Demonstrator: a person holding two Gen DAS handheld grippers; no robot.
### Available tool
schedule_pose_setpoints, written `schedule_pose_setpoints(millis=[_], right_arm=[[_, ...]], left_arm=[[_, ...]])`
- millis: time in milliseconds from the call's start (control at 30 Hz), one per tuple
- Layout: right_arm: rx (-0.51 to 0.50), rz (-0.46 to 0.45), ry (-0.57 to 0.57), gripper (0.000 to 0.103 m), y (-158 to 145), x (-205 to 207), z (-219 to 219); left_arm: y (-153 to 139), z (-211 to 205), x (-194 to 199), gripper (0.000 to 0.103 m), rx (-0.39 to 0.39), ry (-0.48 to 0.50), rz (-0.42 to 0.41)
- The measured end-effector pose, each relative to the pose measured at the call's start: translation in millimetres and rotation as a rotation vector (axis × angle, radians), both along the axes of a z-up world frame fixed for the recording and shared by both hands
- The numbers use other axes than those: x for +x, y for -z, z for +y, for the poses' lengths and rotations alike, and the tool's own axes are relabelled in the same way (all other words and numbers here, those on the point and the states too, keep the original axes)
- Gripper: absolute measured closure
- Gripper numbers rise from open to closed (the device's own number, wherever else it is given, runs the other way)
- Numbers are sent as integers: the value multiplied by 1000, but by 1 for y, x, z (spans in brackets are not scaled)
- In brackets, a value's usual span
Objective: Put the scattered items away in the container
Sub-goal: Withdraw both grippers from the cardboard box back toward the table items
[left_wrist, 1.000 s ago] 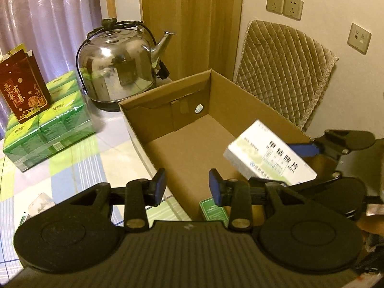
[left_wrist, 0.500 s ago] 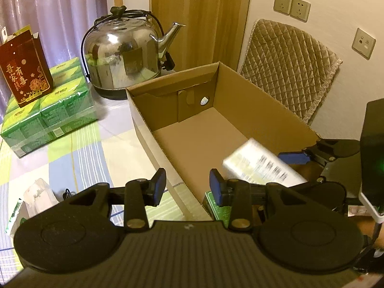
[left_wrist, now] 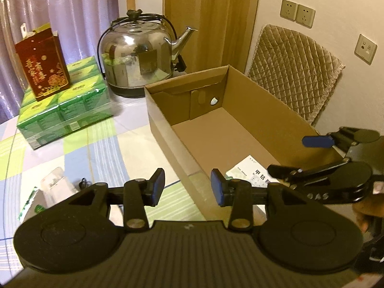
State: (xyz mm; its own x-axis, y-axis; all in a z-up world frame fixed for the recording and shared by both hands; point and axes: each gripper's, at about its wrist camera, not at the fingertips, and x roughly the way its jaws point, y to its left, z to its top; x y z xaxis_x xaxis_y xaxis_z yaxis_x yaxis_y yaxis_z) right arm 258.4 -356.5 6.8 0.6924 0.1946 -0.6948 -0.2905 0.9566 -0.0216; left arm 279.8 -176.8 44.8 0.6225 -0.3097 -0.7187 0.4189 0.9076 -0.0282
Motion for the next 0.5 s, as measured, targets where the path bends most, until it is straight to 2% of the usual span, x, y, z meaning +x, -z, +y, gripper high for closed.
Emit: schedule_pose_setpoints(millis=[200,333,467,500], right_arm=[[7,-31,-12,15,-25,-27,6],[25,-39,-18,10,-37,-51,11],[48,-35,-17,6,-43,-78,15],[52,-33,-18,5,-44,-85,16]], left_arm=[[-14,15,-28,60,3,-19,-20],[-20,25,-51,47,-2,-31,-24],[-21,35,-78,25,-7,-45,-28],[-21,37,-85,22,-10,-48,-30]])
